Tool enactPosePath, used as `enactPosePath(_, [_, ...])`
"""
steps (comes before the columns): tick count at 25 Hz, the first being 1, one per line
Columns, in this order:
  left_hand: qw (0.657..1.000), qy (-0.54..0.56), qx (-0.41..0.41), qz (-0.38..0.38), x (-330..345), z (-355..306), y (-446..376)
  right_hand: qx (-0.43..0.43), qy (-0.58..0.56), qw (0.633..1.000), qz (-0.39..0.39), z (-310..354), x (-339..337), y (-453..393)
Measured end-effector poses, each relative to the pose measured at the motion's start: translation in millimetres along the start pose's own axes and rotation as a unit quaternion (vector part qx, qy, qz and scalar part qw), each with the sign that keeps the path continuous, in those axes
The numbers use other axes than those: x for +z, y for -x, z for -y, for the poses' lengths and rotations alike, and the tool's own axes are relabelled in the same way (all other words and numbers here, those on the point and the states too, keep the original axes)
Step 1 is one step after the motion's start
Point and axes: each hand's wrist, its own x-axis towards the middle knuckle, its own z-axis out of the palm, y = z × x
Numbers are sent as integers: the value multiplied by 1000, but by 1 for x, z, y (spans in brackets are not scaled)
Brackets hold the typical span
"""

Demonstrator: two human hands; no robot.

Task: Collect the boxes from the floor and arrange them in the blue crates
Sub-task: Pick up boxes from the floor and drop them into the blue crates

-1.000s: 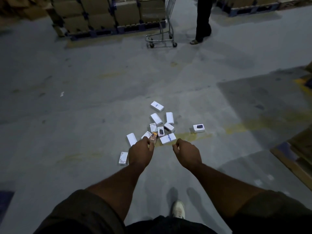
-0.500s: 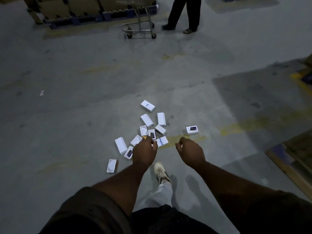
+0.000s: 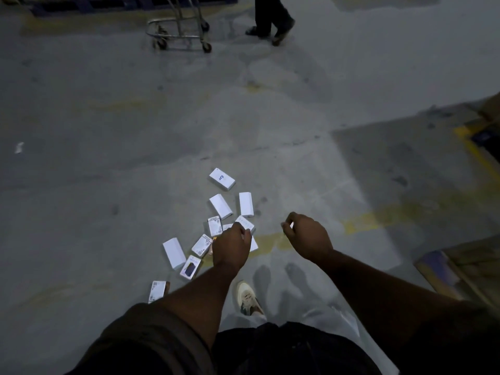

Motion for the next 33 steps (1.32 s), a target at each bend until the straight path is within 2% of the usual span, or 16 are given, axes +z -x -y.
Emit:
enactPosePath(3, [1000, 23, -20, 3, -8, 3, -25, -15, 6, 999, 39, 13, 7, -29])
enactPosePath(10, [989, 55, -133, -17, -3, 27, -54, -72, 41, 991, 102, 31, 20, -103])
enactPosePath(17, [964, 94, -248, -18, 10, 6, -100, -96, 23, 981, 165, 24, 30, -190])
enactPosePath(21, [939, 147, -309, -35, 38, -17, -161, -130, 28, 976, 175, 3, 48, -260])
enactPosePath(23, [925, 178, -333, -43, 66, -29, -204, -122, 36, 972, 196, -11, 71, -301])
enactPosePath(26, [923, 191, -332, -41, 100, -30, -241, -98, 38, 973, 205, -24, 107, -340])
enactPosePath(28, [917, 197, -348, -13, 151, -13, -275, -66, 26, 978, 198, -35, 159, -373])
enactPosePath(33, [925, 183, -332, 30, 263, 47, -341, 1, 14, 983, 183, -68, 290, -431])
